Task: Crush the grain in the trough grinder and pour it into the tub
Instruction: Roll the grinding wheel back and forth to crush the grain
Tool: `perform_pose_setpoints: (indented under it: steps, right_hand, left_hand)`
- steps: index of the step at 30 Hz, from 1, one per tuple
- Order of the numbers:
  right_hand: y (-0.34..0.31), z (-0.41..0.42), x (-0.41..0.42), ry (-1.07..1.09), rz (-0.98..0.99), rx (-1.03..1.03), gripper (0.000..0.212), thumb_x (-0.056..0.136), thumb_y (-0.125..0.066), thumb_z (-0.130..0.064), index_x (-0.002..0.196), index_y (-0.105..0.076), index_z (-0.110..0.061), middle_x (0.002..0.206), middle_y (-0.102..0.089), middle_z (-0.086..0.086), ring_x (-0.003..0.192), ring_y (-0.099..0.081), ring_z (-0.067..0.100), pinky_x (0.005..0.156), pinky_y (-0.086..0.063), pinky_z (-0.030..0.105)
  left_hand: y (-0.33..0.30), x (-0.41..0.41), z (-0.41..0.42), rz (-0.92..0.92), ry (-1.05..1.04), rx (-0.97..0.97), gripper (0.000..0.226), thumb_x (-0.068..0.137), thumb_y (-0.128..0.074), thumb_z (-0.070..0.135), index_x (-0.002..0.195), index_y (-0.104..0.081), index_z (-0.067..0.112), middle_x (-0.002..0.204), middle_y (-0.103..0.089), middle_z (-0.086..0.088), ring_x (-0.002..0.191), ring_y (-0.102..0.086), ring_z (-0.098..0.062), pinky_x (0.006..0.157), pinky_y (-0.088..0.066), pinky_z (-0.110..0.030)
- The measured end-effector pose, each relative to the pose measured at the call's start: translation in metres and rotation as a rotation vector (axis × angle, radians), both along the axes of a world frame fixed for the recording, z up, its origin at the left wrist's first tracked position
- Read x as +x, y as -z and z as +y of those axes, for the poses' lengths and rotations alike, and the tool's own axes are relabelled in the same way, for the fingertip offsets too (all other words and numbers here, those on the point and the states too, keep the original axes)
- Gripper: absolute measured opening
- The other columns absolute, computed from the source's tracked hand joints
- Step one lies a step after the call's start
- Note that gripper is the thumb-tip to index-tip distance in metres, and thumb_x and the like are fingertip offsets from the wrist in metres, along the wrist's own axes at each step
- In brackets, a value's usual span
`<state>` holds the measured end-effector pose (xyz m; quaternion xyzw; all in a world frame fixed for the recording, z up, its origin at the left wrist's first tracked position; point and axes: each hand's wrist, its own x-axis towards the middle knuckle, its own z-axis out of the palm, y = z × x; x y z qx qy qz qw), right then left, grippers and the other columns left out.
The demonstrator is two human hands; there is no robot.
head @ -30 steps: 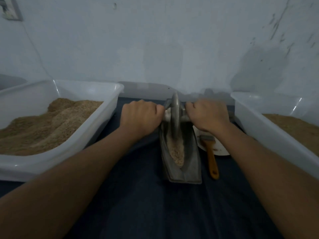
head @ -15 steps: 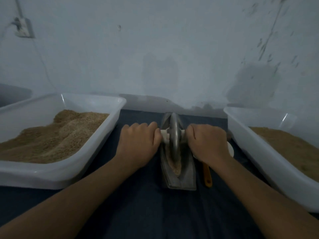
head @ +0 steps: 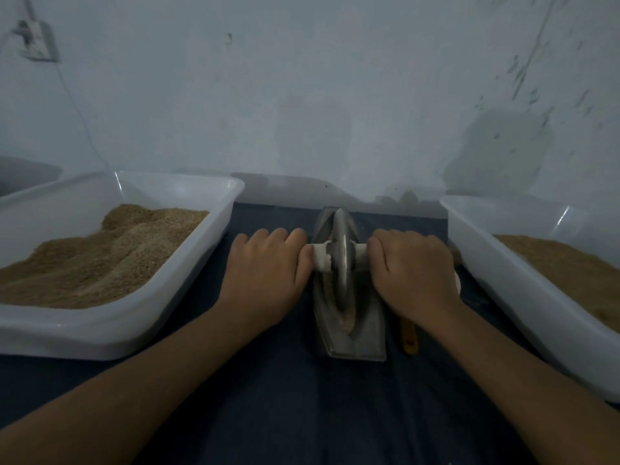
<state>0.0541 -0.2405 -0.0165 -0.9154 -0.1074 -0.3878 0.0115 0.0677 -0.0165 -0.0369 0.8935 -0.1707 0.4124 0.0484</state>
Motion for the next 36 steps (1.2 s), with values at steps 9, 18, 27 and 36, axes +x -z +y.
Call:
perform_pose_setpoints:
  steps: [9, 18, 27, 36]
  right_hand:
    - [-0.017, -0.007, 0.068, 0.073, 0.264, -0.016, 0.051, 0.100, -0.021, -0.042, 0.066, -0.049, -0.016, 0.064, -0.049, 0.001, 0.059, -0.044, 0.019, 0.054, -0.022, 0.032]
    - [-0.019, -0.011, 0.079, 0.101, 0.374, 0.071, 0.051, 0.103, -0.025, -0.044, 0.075, -0.057, -0.017, 0.072, -0.054, 0.002, 0.066, -0.048, 0.020, 0.056, -0.025, 0.033]
    - [-0.014, -0.001, 0.040, 0.083, 0.225, -0.051, 0.061, 0.079, 0.006, -0.049, 0.068, -0.047, -0.019, 0.064, -0.045, -0.005, 0.056, -0.036, 0.013, 0.053, -0.015, 0.031]
    - [0.003, 0.002, -0.010, -0.007, -0.008, 0.030, 0.038, 0.104, -0.023, -0.034, 0.070, -0.039, -0.025, 0.061, -0.032, -0.011, 0.055, -0.034, 0.014, 0.059, -0.029, 0.037]
  left_hand:
    - [-0.018, 0.052, -0.007, 0.081, -0.115, 0.357, 0.021, 0.098, -0.039, 0.021, 0.078, -0.036, 0.020, 0.067, -0.037, 0.001, 0.057, -0.036, -0.022, 0.049, -0.022, -0.028]
    - [-0.044, 0.063, -0.016, 0.246, -0.078, 0.437, 0.024, 0.106, -0.037, 0.027, 0.085, -0.025, 0.024, 0.070, -0.027, 0.001, 0.071, -0.043, -0.026, 0.056, -0.032, -0.034]
    - [-0.017, 0.032, -0.007, 0.089, -0.114, 0.282, 0.021, 0.093, -0.041, 0.026, 0.073, -0.038, 0.021, 0.063, -0.052, 0.002, 0.048, -0.030, -0.019, 0.047, -0.015, -0.027]
    - [0.001, -0.012, 0.002, -0.007, -0.020, -0.011, 0.031, 0.107, -0.028, 0.039, 0.080, -0.039, 0.028, 0.070, -0.042, 0.008, 0.060, -0.037, -0.018, 0.061, -0.027, -0.037]
